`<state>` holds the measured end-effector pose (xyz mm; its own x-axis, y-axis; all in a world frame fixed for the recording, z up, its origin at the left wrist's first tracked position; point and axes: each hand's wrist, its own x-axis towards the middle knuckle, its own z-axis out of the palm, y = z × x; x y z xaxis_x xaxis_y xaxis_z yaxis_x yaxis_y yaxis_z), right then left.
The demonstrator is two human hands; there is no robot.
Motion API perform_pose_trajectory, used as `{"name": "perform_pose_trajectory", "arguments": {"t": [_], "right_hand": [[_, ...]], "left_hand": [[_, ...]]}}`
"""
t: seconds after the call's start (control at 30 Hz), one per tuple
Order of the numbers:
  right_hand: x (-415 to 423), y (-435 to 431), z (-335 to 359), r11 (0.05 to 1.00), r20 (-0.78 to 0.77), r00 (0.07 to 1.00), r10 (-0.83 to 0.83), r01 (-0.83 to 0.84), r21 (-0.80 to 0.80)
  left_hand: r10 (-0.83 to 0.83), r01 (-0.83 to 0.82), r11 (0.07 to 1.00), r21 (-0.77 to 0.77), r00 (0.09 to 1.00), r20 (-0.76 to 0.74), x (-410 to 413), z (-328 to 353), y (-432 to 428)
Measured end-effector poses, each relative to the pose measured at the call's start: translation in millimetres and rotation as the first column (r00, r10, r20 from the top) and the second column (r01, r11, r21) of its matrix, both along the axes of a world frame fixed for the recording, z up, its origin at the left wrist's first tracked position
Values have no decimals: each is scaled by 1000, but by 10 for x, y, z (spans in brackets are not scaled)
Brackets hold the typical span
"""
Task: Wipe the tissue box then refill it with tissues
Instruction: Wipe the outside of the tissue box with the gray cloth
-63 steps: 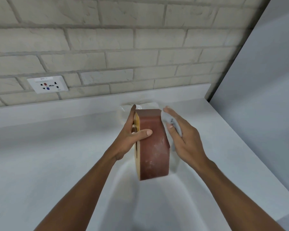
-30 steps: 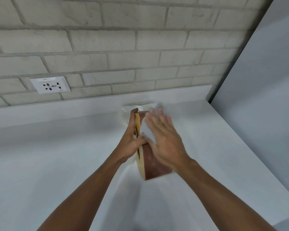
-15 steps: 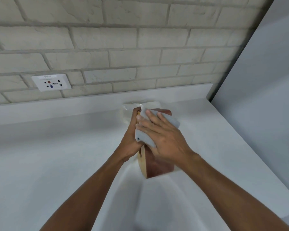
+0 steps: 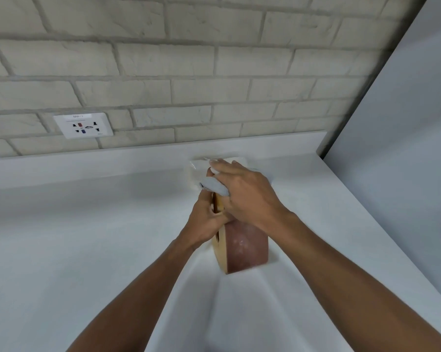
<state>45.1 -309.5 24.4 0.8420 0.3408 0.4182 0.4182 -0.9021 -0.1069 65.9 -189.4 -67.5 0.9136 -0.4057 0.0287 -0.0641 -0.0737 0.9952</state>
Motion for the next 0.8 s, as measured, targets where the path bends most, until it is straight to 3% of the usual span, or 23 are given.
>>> {"name": "perform_pose_trajectory", "arguments": {"t": [0.1, 0.13, 0.27, 0.43, 0.6, 0.8], "right_hand": [[76, 35, 14, 980, -64, 978, -199, 201, 18], [63, 11, -33, 980, -37, 981, -189, 191, 49], [-186, -235, -416, 985, 116, 989, 90, -105, 138], [-275, -459, -558, 928, 118, 988, -98, 48, 368], [-391, -374, -703, 985, 240, 965, -105, 69, 156], [-417, -280, -805, 994, 227, 968, -104, 97, 45]], "left_hand": [[-16, 16, 999, 41, 1000, -2, 12, -8, 15], [-23, 23, 999, 39, 1000, 1, 24, -6, 19], [-100, 100, 995, -9, 994, 51, 54, 46, 44], [-162, 162, 986, -34, 987, 16, 73, 80, 95], [-99, 74, 979, -191, 987, -129, 93, 122, 107], [-24, -16, 980, -199, 980, -197, 192, 224, -21]]}}
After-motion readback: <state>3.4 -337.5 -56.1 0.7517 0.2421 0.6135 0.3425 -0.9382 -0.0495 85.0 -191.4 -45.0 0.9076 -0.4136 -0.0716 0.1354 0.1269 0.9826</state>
